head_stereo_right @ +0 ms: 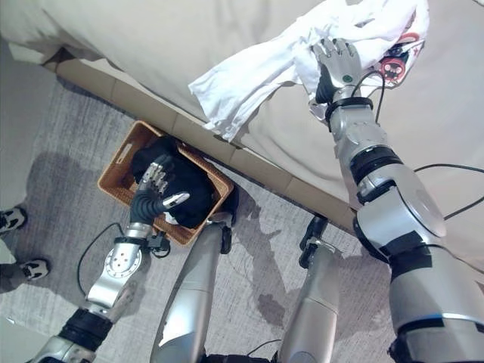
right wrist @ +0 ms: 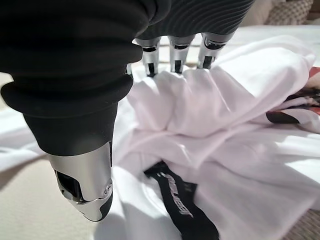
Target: Pick up clothes into the bucket
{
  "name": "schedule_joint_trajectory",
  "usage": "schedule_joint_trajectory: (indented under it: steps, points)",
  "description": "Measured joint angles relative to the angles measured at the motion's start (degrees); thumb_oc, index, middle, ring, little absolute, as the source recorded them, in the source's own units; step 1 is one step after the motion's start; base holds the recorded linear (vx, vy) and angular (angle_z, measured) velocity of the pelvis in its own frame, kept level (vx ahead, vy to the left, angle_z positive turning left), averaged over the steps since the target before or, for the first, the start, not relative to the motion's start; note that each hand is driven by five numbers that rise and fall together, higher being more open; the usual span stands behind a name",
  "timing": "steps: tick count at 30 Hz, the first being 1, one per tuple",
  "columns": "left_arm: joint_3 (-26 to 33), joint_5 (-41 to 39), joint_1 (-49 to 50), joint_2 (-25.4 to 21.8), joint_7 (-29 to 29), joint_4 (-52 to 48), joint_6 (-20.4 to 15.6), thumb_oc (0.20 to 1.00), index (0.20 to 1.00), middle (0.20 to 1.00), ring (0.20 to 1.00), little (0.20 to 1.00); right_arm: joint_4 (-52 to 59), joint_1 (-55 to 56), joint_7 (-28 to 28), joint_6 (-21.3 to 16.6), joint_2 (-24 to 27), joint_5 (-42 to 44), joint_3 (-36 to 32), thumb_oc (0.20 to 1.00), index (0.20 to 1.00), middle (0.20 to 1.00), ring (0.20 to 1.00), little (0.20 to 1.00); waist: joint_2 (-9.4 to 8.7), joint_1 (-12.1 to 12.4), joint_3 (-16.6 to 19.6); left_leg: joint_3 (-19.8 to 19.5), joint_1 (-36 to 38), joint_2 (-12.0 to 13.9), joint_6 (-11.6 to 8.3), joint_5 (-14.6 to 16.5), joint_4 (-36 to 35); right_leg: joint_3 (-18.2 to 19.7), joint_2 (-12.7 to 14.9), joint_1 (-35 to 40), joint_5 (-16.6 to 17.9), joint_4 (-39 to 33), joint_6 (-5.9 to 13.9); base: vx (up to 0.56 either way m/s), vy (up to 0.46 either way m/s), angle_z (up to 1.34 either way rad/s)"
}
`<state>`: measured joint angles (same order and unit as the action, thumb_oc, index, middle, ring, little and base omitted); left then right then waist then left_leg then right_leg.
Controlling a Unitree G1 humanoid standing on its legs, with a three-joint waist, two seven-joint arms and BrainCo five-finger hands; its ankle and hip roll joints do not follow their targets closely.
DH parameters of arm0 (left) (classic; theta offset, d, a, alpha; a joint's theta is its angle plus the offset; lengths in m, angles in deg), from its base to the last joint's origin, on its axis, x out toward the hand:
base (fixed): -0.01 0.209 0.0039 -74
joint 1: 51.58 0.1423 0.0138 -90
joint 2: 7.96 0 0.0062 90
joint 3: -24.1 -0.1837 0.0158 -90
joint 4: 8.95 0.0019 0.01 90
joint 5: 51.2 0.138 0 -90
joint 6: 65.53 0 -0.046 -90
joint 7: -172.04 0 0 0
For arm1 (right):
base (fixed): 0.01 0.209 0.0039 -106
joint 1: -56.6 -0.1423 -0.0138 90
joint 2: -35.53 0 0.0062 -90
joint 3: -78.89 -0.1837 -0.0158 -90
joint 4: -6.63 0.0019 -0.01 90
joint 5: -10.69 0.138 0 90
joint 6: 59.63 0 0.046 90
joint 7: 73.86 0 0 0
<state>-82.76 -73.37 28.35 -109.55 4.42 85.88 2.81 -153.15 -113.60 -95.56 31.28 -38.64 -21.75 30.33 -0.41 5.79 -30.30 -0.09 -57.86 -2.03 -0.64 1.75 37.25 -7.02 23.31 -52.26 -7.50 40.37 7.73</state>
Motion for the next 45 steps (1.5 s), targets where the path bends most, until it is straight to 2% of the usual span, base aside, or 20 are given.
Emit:
schedule_joint_trajectory:
  steps: [3, 9, 10, 11, 18, 23, 27, 31, 32, 33, 34, 38, 40, 44, 45]
  points:
    - [0.0, 0.0, 0.1, 0.0, 0.0, -0.2, 0.3, 1.0, 1.0, 1.0, 1.0, 1.0, -1.6, -1.2, 0.3, 0.5, -0.1, 0.1, 0.0, 1.0, 1.0, 1.0, 1.0, 1.0, 0.0, 0.2, 0.0, -0.2, -1.3, 0.1, 0.06, 0.7, 1.6, 0.4, 0.1, -1.6, -0.9, 2.3, 0.01, 0.0, -0.004, 0.01]
    - [-0.1, 0.0, 0.3, -0.3, -0.1, -0.4, 1.2, 1.0, 1.0, 1.0, 1.0, 1.0, -3.8, -1.5, 0.3, 1.3, 0.2, 0.0, 0.1, 1.0, 1.0, 1.0, 1.0, 1.0, 0.02, 0.2, 0.0, -0.2, -1.9, 0.1, 0.07, 0.7, 1.8, 0.7, 0.3, -2.2, -1.1, 2.6, 0.24, 0.0, 0.0, 0.0]
    - [-0.1, 0.0, 0.3, -0.4, -0.1, -0.7, 1.3, 1.0, 1.0, 1.0, 1.0, 1.0, -4.5, -1.5, 0.3, 1.9, 0.2, 0.0, 0.0, 0.492, 0.492, 0.492, 0.492, 0.492, 0.02, 0.3, 0.0, -0.2, -1.9, 0.1, 0.07, 0.7, 1.8, 0.7, 0.3, -2.2, -1.1, 2.6, 0.24, 0.0, 0.0, 0.0]
    - [-0.1, 0.0, 0.3, -0.5, -0.1, -0.9, 1.3, 1.0, 1.0, 1.0, 1.0, 1.0, -4.6, -1.5, 0.3, 2.1, 0.2, 0.0, 0.0, 0.2, 0.2, 0.2, 0.2, 0.2, 0.02, 0.4, 0.0, -0.2, -1.9, 0.1, 0.07, 0.7, 1.8, 0.7, 0.3, -2.2, -1.1, 2.5, 0.24, 0.0, 0.0, 0.0]
    - [-0.1, 0.0, 0.2, -0.6, -0.2, -1.1, 2.4, 1.0, 1.0, 1.0, 1.0, 1.0, -4.5, -1.6, 0.2, 2.9, 0.8, 0.1, -0.3, 0.2, 0.2, 0.2, 0.2, 0.2, 0.01, 0.2, 0.0, -0.1, -1.6, 0.2, 0.08, 0.7, 1.6, 0.8, -0.2, -1.7, -0.8, 1.7, -0.02, 0.0, -0.001, -0.01]
    - [-0.3, 0.0, 0.2, -0.4, -0.2, -0.8, 2.5, 1.0, 1.0, 1.0, 1.0, 1.0, -2.8, 0.5, 0.3, 3.0, 0.4, 0.1, -0.3, 0.2, 0.2, 0.2, 0.2, 0.2, -0.01, -0.3, 0.0, 0.2, 2.3, 0.7, 0.11, 0.7, 0.0, 0.3, -0.7, 2.2, -0.3, -0.6, 0.16, 0.01, -0.017, -0.04]
    - [-0.1, 0.0, 0.2, 0.6, 0.0, 1.6, 2.6, 1.0, 1.0, 1.0, 1.0, 1.0, 3.9, 5.5, 0.5, 3.6, -1.7, 0.2, -0.5, 0.2, 0.2, 0.2, 0.2, 0.2, -0.69, -1.9, 0.4, 0.5, 7.7, 1.4, 0.02, 0.8, -2.7, -0.2, -1.6, 7.8, 0.4, -4.1, 0.34, 0.02, -0.028, -0.1]
    - [0.2, 0.0, 0.1, 1.6, 0.0, 3.6, 2.5, 1.0, 1.0, 1.0, 1.0, 1.0, 11.4, 10.6, 1.1, 2.8, -1.7, 3.7, -5.5, 0.2, 0.2, 0.2, 0.2, 0.2, -1.32, -2.3, 0.7, 0.9, 12.1, 2.3, 0.33, 0.3, -5.1, -1.3, -2.7, 12.5, 2.1, -7.9, 0.47, 0.01, -0.021, -0.12]
    - [0.3, 0.0, 0.2, 1.6, 0.0, 3.9, 2.5, 1.0, 1.0, 1.0, 1.0, 1.0, 14.7, 12.3, 1.1, 2.5, -1.8, 5.6, -7.7, 0.2, 0.2, 0.2, 0.2, 0.2, -2.0, -2.3, 1.2, 1.2, 13.0, 2.6, 0.6, 0.1, -6.1, -1.4, -3.1, 13.2, 2.6, -9.1, 0.44, 0.12, -0.071, -0.11]
    - [0.5, 0.0, 0.3, 1.8, 0.0, 3.9, 2.6, 1.0, 1.0, 1.0, 1.0, 1.0, 17.6, 13.5, 1.4, 2.2, -1.5, 7.7, -9.1, 0.2, 0.2, 0.2, 0.2, 0.2, -2.38, -3.3, 1.1, 1.6, 13.9, 3.1, 0.38, 0.3, -6.5, -1.6, -3.3, 14.4, 2.6, -9.6, 0.39, 0.15, -0.094, -0.03]
    - [1.4, 0.0, 0.5, 2.8, -0.1, 5.6, 2.6, 1.0, 1.0, 1.0, 1.0, 1.0, 26.1, 19.7, 1.4, 0.7, -1.7, 12.2, -15.0, 0.2, 0.2, 0.2, 0.2, 0.2, -2.81, -3.1, 1.2, 1.1, 16.7, 3.2, 0.4, -0.3, -8.1, -2.6, -3.7, 17.9, 3.5, -12.2, 0.44, 0.1, -0.063, 0.01]
    - [3.9, 0.0, 3.0, 2.7, -0.5, 7.7, 2.4, 1.0, 1.0, 1.0, 1.0, 1.0, 36.6, 30.9, 2.7, -4.0, -1.5, 19.7, -17.5, 0.2, 0.2, 0.2, 0.2, 0.2, -5.75, -3.7, 4.1, 1.5, 24.4, 3.9, -0.36, 0.1, -12.9, -3.4, -4.7, 25.9, 4.3, -18.5, 1.03, 0.13, -0.074, -0.09]
    - [5.1, 0.0, 3.7, 2.7, -1.0, 8.2, 2.3, 1.0, 1.0, 1.0, 1.0, 1.0, 41.7, 37.0, 4.2, -6.1, -1.5, 23.3, -20.1, 0.2, 0.2, 0.2, 0.2, 0.2, -6.65, -3.4, 5.2, 1.3, 27.1, 4.2, -0.67, -0.3, -14.8, -4.6, -5.3, 29.3, 5.0, -21.6, 0.93, 0.1, -0.057, -0.01]
    - [7.2, 0.3, 4.7, 2.9, -1.3, 9.0, 2.3, 1.0, 1.0, 1.0, 1.0, 1.0, 46.6, 41.3, 8.0, -8.2, -1.3, 28.2, -21.1, 0.2, 0.2, 0.2, 0.2, 0.2, -6.94, -3.6, 5.9, 1.4, 30.2, 4.7, -1.03, -0.6, -17.1, -5.3, -6.3, 33.2, 6.3, -25.4, 1.01, 0.11, -0.067, -0.03]
    - [8.4, 1.3, 4.5, 2.9, -1.3, 9.8, 2.4, 1.0, 1.0, 1.0, 1.0, 1.0, 51.3, 44.4, 10.6, -8.6, -0.7, 31.2, -21.9, 0.2, 0.2, 0.2, 0.2, 0.2, -6.97, -3.7, 6.4, 1.3, 31.7, 4.8, -1.25, -1.7, -19.0, -6.0, -6.7, 35.3, 7.6, -28.2, 0.92, 0.07, -0.044, 0.05]
